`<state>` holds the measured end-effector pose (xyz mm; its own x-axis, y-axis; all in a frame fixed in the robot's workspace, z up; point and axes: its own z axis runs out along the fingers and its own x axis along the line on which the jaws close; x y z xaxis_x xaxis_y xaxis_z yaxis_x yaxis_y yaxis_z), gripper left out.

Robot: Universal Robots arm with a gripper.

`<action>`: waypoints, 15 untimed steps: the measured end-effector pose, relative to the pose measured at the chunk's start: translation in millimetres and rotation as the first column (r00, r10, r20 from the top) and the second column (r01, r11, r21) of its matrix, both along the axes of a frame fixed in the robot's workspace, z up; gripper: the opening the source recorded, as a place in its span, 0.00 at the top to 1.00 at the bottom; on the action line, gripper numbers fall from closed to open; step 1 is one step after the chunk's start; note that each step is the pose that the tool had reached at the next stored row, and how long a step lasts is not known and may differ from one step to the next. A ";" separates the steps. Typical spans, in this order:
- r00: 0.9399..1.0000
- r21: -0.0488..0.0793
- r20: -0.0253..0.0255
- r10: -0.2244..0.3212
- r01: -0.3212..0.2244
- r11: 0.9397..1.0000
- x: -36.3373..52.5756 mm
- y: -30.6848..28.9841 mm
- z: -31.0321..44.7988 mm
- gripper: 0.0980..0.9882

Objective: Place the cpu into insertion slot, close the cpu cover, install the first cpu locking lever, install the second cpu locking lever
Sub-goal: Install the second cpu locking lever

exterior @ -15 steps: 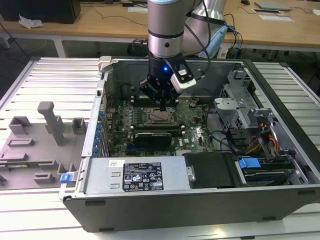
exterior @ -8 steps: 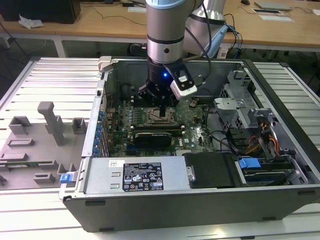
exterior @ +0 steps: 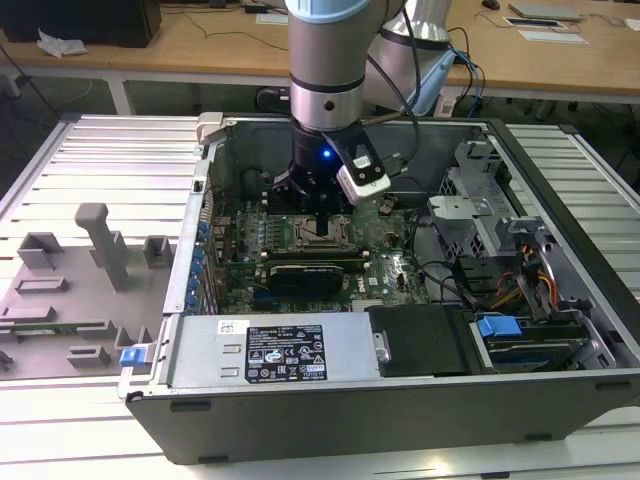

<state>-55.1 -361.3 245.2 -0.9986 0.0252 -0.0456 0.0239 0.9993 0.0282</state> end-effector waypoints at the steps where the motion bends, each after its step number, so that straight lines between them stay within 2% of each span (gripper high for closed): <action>1: 1.000 0.008 0.000 0.000 0.000 1.000 -1.0 -0.7 -1.1 0.99; 4: 1.000 0.021 0.000 0.000 0.000 1.000 -2.0 -2.3 -3.7 0.99; 6: 1.000 0.036 0.000 0.000 0.000 0.999 -3.8 -4.6 -6.3 0.99; 10: 1.000 0.053 0.000 0.000 0.000 0.999 -7.7 -6.0 -8.8 0.99; 11: 1.000 0.062 0.000 0.000 0.000 0.998 -9.5 -6.7 -9.5 0.99; 13: 1.000 0.078 0.000 0.000 0.000 0.997 -12.1 -9.5 -10.7 0.99; 14: 1.000 0.082 0.000 0.000 0.000 0.997 -12.5 -10.9 -11.0 0.99; 15: 1.000 0.088 0.000 0.000 0.000 0.996 -13.1 -15.5 -11.3 0.99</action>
<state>-68.2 -376.8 233.9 -0.9986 0.0295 -0.0432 0.0243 0.9929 0.1165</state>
